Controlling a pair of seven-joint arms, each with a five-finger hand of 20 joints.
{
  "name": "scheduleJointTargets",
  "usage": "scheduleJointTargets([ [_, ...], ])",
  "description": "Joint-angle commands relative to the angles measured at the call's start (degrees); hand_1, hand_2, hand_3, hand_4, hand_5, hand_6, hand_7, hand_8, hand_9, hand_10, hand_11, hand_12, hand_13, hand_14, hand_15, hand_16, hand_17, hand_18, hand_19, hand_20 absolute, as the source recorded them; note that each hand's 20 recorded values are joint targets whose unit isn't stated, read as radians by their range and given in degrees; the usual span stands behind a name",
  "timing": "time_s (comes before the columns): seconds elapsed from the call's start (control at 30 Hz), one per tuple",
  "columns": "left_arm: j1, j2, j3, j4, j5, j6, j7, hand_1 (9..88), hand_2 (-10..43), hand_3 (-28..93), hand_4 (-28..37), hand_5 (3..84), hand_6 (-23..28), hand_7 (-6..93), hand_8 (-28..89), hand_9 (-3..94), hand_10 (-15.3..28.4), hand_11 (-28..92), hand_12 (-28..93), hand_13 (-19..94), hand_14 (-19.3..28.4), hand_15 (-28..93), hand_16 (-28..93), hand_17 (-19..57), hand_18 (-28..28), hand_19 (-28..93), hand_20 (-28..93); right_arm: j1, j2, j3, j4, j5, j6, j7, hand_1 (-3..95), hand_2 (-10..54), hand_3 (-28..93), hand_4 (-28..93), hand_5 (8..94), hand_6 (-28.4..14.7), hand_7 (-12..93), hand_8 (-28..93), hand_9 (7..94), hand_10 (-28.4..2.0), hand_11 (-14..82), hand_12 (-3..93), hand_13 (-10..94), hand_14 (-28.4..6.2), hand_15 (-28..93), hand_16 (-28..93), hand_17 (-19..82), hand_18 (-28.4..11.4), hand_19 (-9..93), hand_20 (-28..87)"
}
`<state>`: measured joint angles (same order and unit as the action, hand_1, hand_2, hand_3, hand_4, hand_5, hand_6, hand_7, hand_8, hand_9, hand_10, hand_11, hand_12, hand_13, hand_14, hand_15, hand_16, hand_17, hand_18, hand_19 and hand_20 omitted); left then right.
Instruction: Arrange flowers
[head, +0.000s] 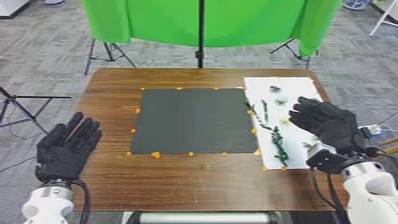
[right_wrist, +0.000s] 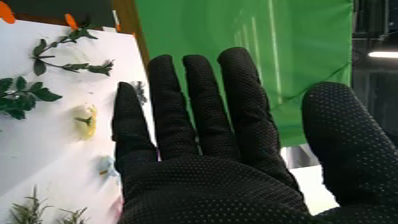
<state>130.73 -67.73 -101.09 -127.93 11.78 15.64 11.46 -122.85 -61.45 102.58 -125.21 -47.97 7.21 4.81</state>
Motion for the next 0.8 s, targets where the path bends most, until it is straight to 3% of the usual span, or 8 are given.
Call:
scheduleJointTargets([
  [0.03,0.69,-0.51,0.18,0.37,-0.49,-0.27,-0.22,29.6,15.8,77,-20.3,51.8,9.5,13.0,-8,41.9,16.1,17,10,29,14.0,27,-7,-0.7,9.3,23,11,-0.1,-0.12,0.11,-0.43,0.01,0.1,-0.06,16.5,18.4,82,-20,54.8,-3.3,16,-12,52.5,-15.0,8.0,12.6,43,-14.9,14,16,14,-17.1,23,16],
  [0.3,0.92,-0.62,0.15,0.27,-1.02,-0.32,0.04,29.7,15.8,77,-20.4,51.9,9.6,12.9,-8,41.9,16.2,17,11,29,14.0,28,-7,-0.8,9.3,23,11,-0.47,-0.14,0.53,-0.97,-1.02,1.09,1.02,16.8,18.3,82,-19,55.2,-3.5,17,-12,52.9,-15.1,8.5,13.0,45,-14.7,16,18,15,-17.0,23,16],
  [0.4,1.13,-0.68,-0.01,0.14,-1.05,-0.23,0.03,29.7,15.8,77,-20.4,51.9,9.6,12.9,-8,42.0,16.3,17,11,29,14.2,28,-7,-0.8,9.3,23,11,-0.2,0.27,0.36,-1.79,-6.61,3.22,3.94,18.6,16.4,81,-19,55.5,-3.6,17,-12,54.5,-15.6,10.1,13.6,50,-14.2,19,20,15,-17.2,28,18],
  [0.63,1.13,-0.71,0.0,0.08,-1.18,0.19,0.01,29.8,15.9,77,-20.6,51.9,9.6,14.3,-8,42.2,16.5,18,11,29,14.5,30,-6,-0.9,9.4,23,11,1.56,2.76,-4.85,-3.86,-43.62,9.0,20.9,27.2,2.4,74,-21,58.6,-5.3,18,-12,58.8,-17.2,14.2,14.5,57,-13.6,42,20,18,-19.4,56,24],
  [0.8,1.02,-0.72,0.14,0.04,-1.24,0.86,-0.24,29.8,16.0,77,-20.7,52.1,9.8,14.9,-8,42.2,16.7,19,12,30,15.0,31,-6,-1.1,9.6,24,11,1.71,3.93,-8.43,-4.09,-64.84,8.08,29.19,33.7,-5.4,71,-22,63.5,-4.1,19,-12,69.5,-16.5,28.8,20.6,63,-13.4,63,22,23,-21.1,68,27],
])
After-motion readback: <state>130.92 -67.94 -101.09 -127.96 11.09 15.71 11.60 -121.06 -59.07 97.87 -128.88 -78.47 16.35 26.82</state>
